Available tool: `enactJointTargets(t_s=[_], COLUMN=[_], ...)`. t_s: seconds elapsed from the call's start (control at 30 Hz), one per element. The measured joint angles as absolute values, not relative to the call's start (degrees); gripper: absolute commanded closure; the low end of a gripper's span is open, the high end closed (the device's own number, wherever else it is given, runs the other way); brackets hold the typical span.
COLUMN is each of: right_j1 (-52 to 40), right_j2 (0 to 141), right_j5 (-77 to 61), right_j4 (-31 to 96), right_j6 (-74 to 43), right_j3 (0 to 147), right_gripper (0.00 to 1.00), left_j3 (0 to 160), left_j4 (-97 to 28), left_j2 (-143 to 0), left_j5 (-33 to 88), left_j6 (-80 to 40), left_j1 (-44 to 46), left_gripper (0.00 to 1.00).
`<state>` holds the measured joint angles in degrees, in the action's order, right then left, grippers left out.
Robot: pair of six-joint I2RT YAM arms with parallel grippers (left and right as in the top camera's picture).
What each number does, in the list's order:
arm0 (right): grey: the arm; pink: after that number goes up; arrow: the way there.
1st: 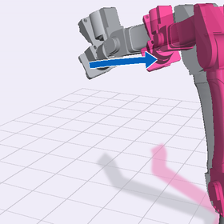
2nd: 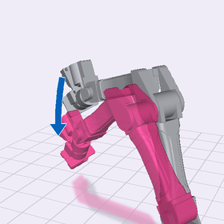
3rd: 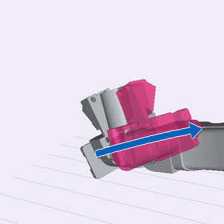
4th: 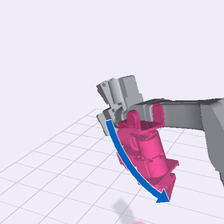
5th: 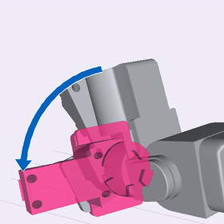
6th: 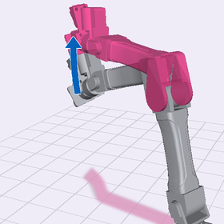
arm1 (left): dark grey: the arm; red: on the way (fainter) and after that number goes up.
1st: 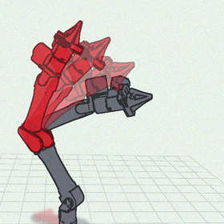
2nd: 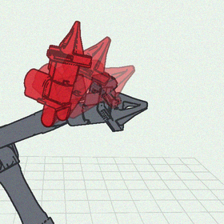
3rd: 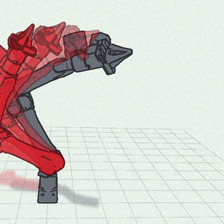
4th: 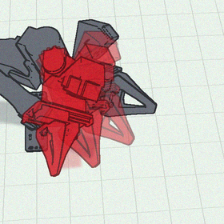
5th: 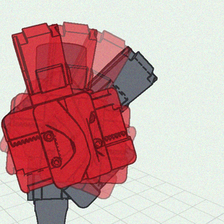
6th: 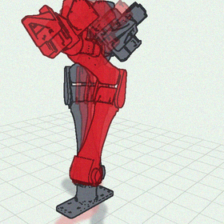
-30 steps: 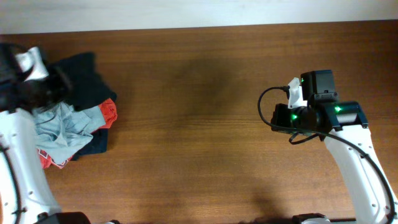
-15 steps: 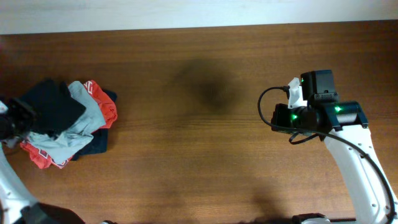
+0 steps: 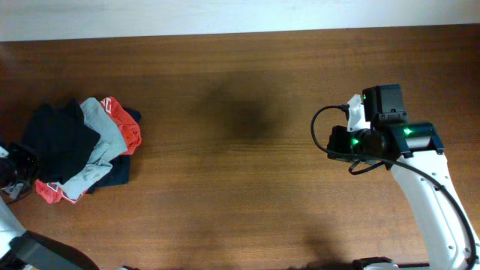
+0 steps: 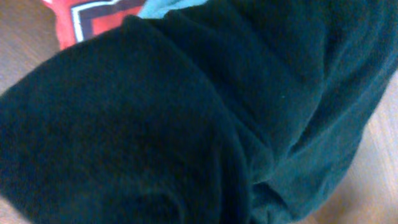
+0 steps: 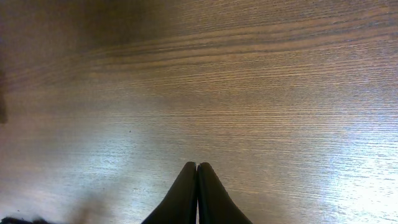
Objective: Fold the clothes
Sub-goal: 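Release the shirt on the pile and raise the left gripper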
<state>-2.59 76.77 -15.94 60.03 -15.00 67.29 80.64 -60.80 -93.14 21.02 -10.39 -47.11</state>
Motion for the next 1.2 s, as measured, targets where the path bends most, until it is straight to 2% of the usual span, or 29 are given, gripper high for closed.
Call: enactJointTargets(t_s=[0.03, 0.37, 0.47, 0.57, 0.67, 0.77, 0.8, 0.87, 0.97, 1.2], right_j1=[-2.59, -2.59, -2.59, -2.59, -2.59, -2.59, -2.59, -2.59, -2.59, -2.59], right_j2=[76.77, 76.77, 76.77, 76.77, 76.77, 76.77, 76.77, 76.77, 76.75, 71.2], right_j5=[-15.94, -15.94, -15.94, -15.94, -15.94, -15.94, -15.97, -15.94, -15.94, -15.9], right_j4=[60.03, 60.07, 60.12, 60.18, 60.23, 60.29, 60.34, 60.75, 61.54, 65.3], right_j6=[-14.98, -14.98, -15.03, -14.98, -15.0, -14.98, -14.98, -15.0, -14.96, -15.03], right_j3=[67.29, 67.29, 67.29, 67.29, 67.29, 67.29, 67.29, 67.29, 67.29, 67.29], right_gripper=[0.94, 0.94, 0.94, 0.94, 0.95, 0.96, 0.96, 0.96, 0.96, 0.96], left_j3=[80.64, 80.64, 80.75, 82.02, 84.49, 86.08, 86.35, 86.54, 86.61, 86.59], left_j4=[-60.86, -64.31, -64.73, -64.95, -64.95, -64.97, -64.97, -64.97, -64.88, -64.62], left_j2=[-93.14, -91.85, -87.72, -81.32, -75.59, -70.13, -68.29, -65.93, -64.07, -64.6], left_j5=[20.8, 20.53, 20.53, 20.43, 20.32, 20.45, 20.53, 21.32, 25.65, 39.48], left_j6=[-10.39, -10.76, -10.74, -10.74, -10.72, -10.46, -10.48, -9.47, -4.54, 15.0], left_j1=[-47.24, -47.24, -47.24, -47.24, -47.24, -47.22, -47.05, -46.11, -42.5, -26.02], left_gripper=[0.28, 0.21, 0.14, 0.13, 0.25, 0.58, 0.75, 0.89, 0.97, 0.98])
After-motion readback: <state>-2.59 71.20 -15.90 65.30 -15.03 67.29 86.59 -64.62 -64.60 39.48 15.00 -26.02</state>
